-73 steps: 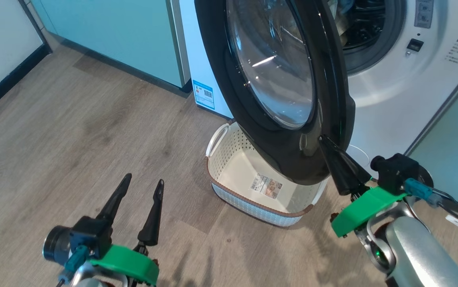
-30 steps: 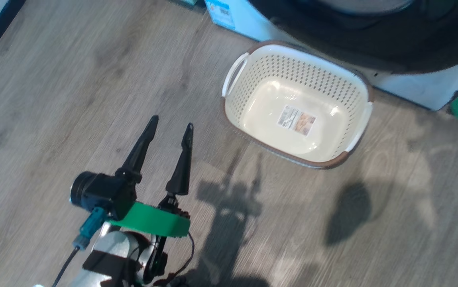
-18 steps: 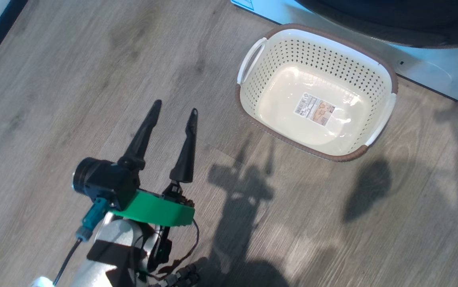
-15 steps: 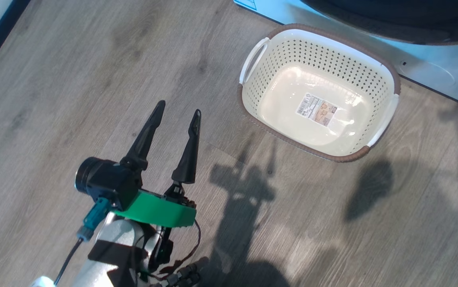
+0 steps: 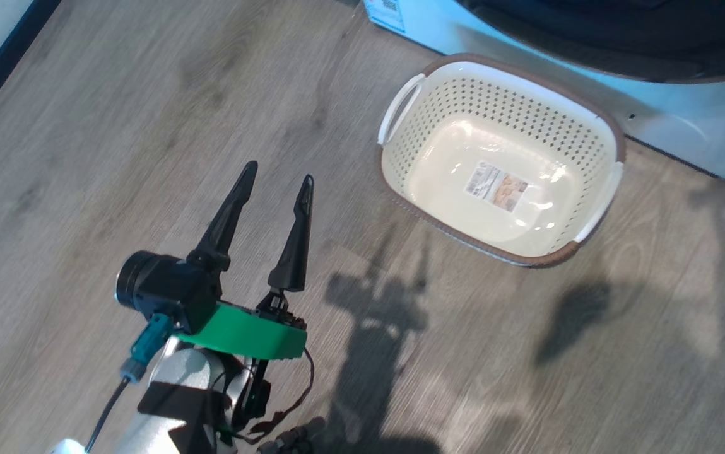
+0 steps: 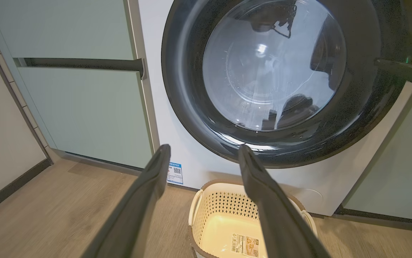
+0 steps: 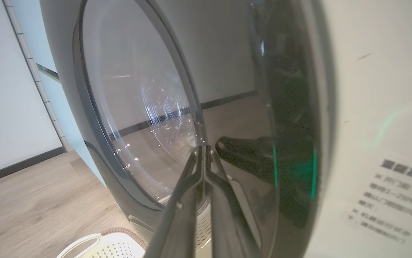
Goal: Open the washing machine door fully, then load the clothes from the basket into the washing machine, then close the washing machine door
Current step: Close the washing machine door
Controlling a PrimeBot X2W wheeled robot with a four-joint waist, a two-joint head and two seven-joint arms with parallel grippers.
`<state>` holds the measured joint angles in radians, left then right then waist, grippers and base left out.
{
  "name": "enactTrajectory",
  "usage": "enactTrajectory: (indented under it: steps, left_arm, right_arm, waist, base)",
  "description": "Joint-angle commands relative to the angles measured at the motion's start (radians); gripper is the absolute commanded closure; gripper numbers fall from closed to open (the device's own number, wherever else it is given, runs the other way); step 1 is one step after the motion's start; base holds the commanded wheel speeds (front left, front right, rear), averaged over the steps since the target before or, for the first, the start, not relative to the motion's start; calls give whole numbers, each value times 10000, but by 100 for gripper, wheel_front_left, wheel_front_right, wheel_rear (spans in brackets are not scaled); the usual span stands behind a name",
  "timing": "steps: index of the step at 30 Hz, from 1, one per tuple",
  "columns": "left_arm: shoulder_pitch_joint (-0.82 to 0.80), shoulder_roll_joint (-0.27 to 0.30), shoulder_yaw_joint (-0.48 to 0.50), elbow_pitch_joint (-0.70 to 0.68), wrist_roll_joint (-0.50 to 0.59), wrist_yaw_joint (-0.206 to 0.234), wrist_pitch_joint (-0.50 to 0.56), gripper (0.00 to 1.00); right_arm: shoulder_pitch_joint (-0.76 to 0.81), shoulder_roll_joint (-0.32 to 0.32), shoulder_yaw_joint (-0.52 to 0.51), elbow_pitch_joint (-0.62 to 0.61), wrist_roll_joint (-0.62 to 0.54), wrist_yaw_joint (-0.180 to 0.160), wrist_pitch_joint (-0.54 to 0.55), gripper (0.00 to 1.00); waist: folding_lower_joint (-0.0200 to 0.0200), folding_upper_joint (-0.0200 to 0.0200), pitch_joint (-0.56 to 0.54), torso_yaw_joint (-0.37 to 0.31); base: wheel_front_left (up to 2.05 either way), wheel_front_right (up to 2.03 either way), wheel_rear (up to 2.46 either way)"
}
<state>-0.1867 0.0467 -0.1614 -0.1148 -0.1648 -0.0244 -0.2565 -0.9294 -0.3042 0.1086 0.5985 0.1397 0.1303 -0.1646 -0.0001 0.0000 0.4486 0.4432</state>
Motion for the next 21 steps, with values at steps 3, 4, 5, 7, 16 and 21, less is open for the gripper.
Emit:
enactTrajectory:
  steps: [3, 4, 5, 7, 16, 21]
  left_arm:
    - [36, 91, 510, -247, 196, -87, -53, 0]
    - [68, 90, 543, -240, 228, -105, -53, 0]
    - [100, 88, 579, -239, 260, -123, -53, 0]
    - [188, 101, 635, -191, 343, -170, -53, 0]
    - [517, 301, 813, 19, 566, -383, -53, 0]
    - [676, 402, 890, 136, 566, -416, -53, 0]
  right_arm:
    - [540, 318, 368, -492, 111, 4, -263, 100]
    - [741, 373, 412, -585, 142, 4, -325, 100]
    - [949, 438, 472, -694, 173, 4, -380, 100]
    - [1422, 561, 598, -937, 232, 4, -491, 100]
    - [4165, 1317, 831, -2749, 421, 4, -833, 93]
    - [5067, 1688, 748, -3306, 375, 4, -882, 0]
  waist:
    - [1, 0, -278, -239]
    - [1, 0, -354, -320]
    - [1, 0, -430, -413]
    - [1, 0, -628, -608]
    - [1, 0, -1648, -1866]
    - [1, 0, -2059, -2442]
  base:
    - [0, 0, 0]
    - [0, 0, 0]
    - [0, 0, 0]
    - [0, 0, 0]
    - [0, 0, 0]
    - [0, 0, 0]
